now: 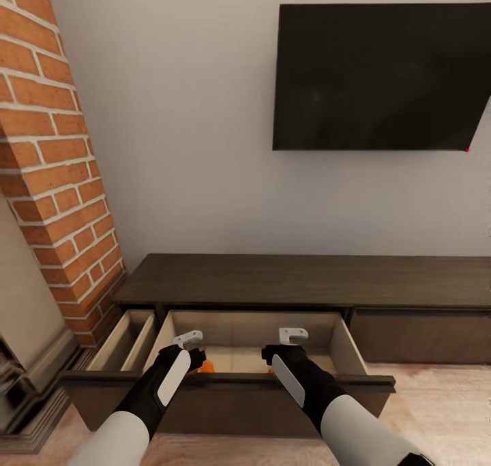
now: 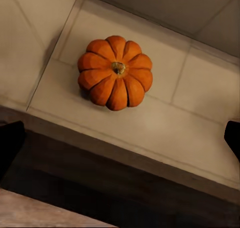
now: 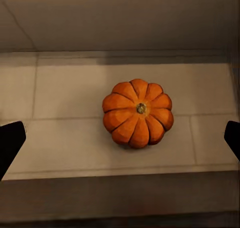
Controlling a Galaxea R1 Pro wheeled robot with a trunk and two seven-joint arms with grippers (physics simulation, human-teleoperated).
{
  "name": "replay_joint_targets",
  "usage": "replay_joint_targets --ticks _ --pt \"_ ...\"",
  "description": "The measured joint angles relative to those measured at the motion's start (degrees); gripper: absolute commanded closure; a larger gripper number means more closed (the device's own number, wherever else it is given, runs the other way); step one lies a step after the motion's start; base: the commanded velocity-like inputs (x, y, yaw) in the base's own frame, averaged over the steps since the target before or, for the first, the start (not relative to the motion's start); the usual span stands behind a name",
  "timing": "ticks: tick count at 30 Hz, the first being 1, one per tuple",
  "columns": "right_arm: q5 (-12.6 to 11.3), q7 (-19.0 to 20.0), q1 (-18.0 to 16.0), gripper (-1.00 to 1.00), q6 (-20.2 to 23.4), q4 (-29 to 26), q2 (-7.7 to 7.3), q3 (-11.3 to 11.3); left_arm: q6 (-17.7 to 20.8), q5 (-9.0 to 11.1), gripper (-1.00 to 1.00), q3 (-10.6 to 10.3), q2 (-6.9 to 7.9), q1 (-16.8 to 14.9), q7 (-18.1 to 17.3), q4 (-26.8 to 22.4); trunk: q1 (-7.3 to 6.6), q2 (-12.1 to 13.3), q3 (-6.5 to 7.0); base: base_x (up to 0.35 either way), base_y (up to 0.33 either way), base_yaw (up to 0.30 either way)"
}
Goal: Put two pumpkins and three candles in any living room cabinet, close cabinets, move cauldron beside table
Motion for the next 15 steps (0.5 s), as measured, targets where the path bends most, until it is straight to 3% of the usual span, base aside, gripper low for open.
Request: replay_joint_targets --ticks 15 --pt "0.0 0.01 0.02 -1.0 0.0 -0.06 0.0 0.0 0.0 0.07 -1.0 -0.06 -0.03 -0.01 0.0 -0.02 -3.31 6.02 2.69 -0.307 0.0 0.0"
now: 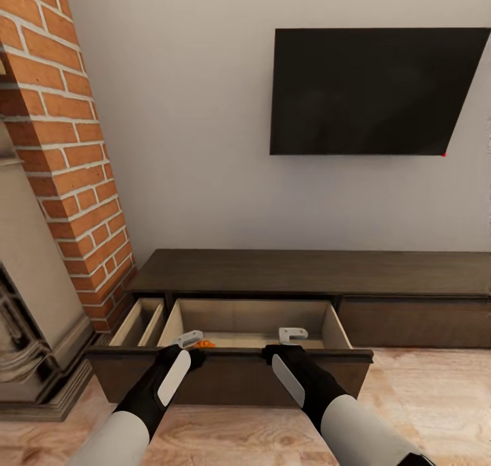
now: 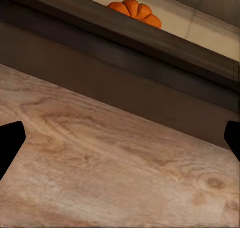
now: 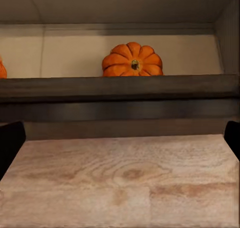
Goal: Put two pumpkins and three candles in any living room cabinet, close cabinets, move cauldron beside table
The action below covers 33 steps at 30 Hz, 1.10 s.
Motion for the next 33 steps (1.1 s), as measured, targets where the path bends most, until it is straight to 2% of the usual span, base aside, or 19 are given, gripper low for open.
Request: replay_joint_targets --ticks 14,22,33 --pt "0.0 -0.01 -0.02 -1.0 0.0 0.04 0.0 0.0 -0.08 -0.09 -1.0 -0.49 -0.04 0.0 -0.02 -0.06 -3.1 5.61 2.51 -0.016 0.0 0.0" --pt "-0.01 0.0 -0.02 -1.0 0.0 0.03 -0.02 0.0 -0.08 -0.36 -1.0 -0.63 -0.12 0.02 -0.29 -0.22 -3.1 5.63 2.52 0.0 0.0 0.0" --pt "-0.02 -0.01 -0.02 -1.0 0.0 0.09 0.0 -0.01 -0.07 -0.45 -1.0 -0.64 -0.13 0.01 -0.27 -0.24 -0.69 1.23 0.55 0.0 0.0 0.0"
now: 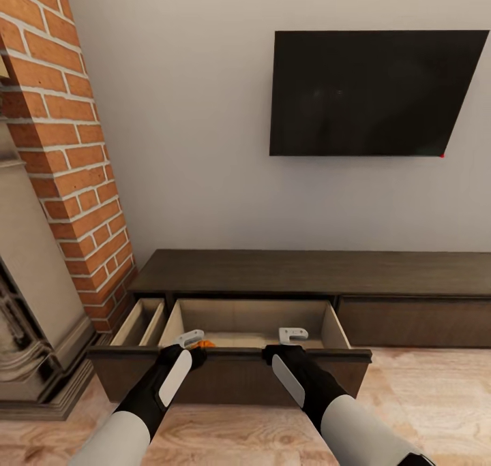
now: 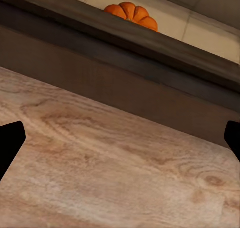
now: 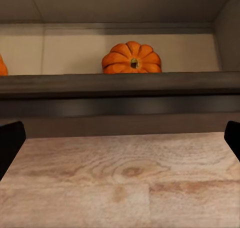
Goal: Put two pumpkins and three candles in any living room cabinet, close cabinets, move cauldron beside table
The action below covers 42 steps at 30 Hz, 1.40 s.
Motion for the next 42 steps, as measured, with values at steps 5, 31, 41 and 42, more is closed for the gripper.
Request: replay_joint_targets --ticks 5,31,41,42 --pt "0.0 0.0 0.0 -1.0 0.0 0.0 0.0 0.0 -0.01 -0.12 -1.0 0.0 0.08 0.01 0.2 -0.02 1.1 -2.0 -0.9 -0.038 0.0 0.0" --pt "0.08 0.16 0.02 -1.0 -1.08 0.0 -0.08 0.0 -0.62 -0.23 -1.0 -0.01 0.04 0.07 -0.01 0.03 6.81 -12.43 -5.57 -0.043 0.0 0.0" --pt "0.1 0.41 0.03 -1.0 -4.37 1.01 -0.18 0.05 -4.81 -0.39 -1.0 -5.5 0.26 0.17 -0.25 0.76 7.27 -12.97 -7.74 0.0 0.0 0.0" --pt "0.07 0.41 0.03 -1.0 -5.79 1.03 -0.29 0.04 -5.49 -0.41 -1.0 -5.62 0.32 0.2 -0.27 0.95 7.3 -12.98 -7.96 0.0 0.0 0.0"
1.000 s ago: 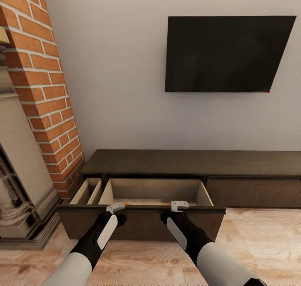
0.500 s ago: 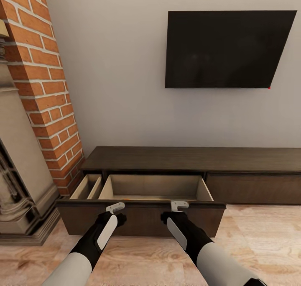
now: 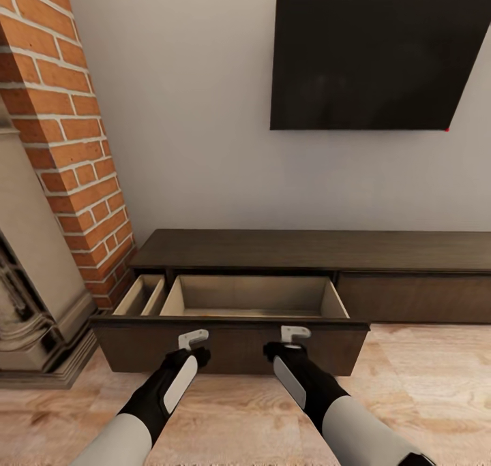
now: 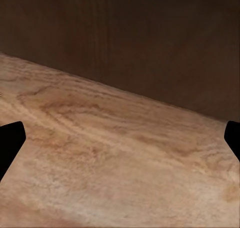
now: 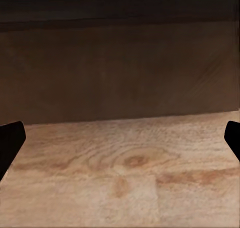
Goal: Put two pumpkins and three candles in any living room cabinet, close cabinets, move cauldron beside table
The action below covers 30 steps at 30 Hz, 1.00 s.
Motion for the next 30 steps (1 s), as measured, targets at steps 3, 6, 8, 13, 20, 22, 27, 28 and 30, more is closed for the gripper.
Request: replay_joint_targets --ticks 3,6,8,13,20,22,27,28,30 --pt "-0.17 0.0 0.13 -1.0 -4.61 0.15 -0.19 -0.04 -2.16 -0.18 -1.0 -0.4 0.28 0.04 -0.03 1.16 0.08 -0.04 -0.67 0.0 0.0 0.0" --pt "-0.19 0.0 0.18 -1.0 -8.01 0.2 -0.28 -0.05 -5.95 -1.21 -1.0 -1.75 0.48 0.1 -0.02 3.13 0.16 -0.08 -1.33 0.0 0.0 0.0" --pt "-0.21 0.02 0.23 -1.0 -10.35 0.23 -0.39 -0.05 -9.51 -2.98 -1.0 -4.12 0.49 0.13 -0.01 5.5 0.21 -0.11 -1.78 0.0 0.0 0.0" --pt "-0.21 0.13 0.39 -1.0 -13.64 0.78 -0.49 0.0 -15.97 -4.43 -1.0 -6.19 0.53 0.15 -0.01 8.56 0.34 -0.18 -2.88 0.0 0.0 0.0" --pt "-0.1 2.66 0.44 -1.0 -14.35 5.35 -0.43 3.01 -17.89 -4.65 -1.0 -6.58 0.45 0.15 -0.02 9.56 0.52 -0.27 -4.44 0.0 0.0 0.0" --pt "-0.07 2.91 0.44 -1.0 -14.43 5.86 -0.41 3.29 -17.96 -4.76 -1.0 -6.6 0.45 0.15 -0.02 9.6 0.57 -0.3 -4.88 0.0 0.0 0.0" --pt "0.05 3.01 0.44 -1.0 -16.56 6.31 -0.48 3.44 -18.07 -4.95 -1.0 -6.62 0.52 0.22 -0.02 9.62 0.7 -0.37 -5.99 0.0 0.0 0.0" --pt "0.14 2.99 0.44 -1.0 -17.57 6.52 -0.49 3.49 -18.14 -4.96 -1.0 -6.63 0.53 0.26 -0.02 9.62 0.72 -0.38 -6.21 0.0 0.0 0.0" --pt "0.34 2.92 0.5 -1.0 -20.21 7.4 -0.52 3.68 -19.02 -4.97 -1.0 -6.86 0.53 0.29 -0.02 9.62 0.77 -0.41 -6.66 0.0 0.0 0.0"
